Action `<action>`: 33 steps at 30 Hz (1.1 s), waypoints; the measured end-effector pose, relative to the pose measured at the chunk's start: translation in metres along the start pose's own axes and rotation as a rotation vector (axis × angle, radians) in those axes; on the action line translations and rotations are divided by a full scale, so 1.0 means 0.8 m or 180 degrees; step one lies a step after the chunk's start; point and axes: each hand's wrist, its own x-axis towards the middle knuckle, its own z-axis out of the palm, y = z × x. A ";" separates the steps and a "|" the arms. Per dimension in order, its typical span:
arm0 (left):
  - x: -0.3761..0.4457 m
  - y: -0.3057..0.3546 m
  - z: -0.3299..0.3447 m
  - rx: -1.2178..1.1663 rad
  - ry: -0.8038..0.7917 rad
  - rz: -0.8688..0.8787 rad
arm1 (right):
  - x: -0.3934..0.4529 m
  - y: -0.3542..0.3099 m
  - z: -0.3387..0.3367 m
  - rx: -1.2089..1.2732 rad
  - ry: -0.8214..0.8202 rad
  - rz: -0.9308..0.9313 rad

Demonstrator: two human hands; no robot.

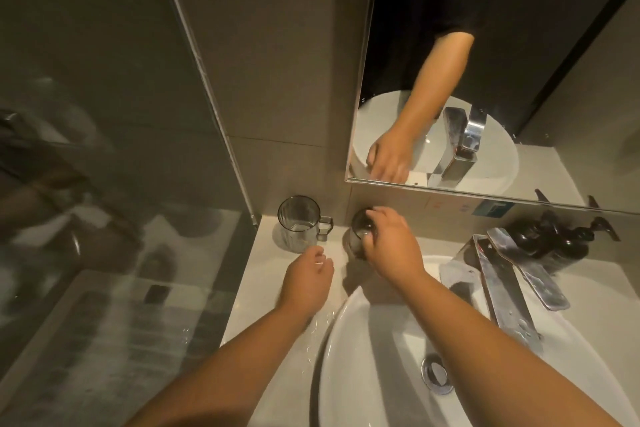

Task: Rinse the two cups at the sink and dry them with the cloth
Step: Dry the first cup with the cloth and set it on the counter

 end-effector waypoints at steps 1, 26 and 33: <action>0.000 -0.004 -0.009 -0.0132 0.0240 -0.0066 | 0.001 -0.012 0.004 -0.0004 -0.0076 -0.0205; 0.068 -0.018 -0.062 -0.1073 0.0037 0.0267 | 0.021 -0.056 0.091 0.0802 -0.0790 0.0781; 0.085 -0.022 -0.069 -0.0723 -0.0458 0.0425 | 0.013 -0.053 0.103 0.1362 -0.0445 0.1158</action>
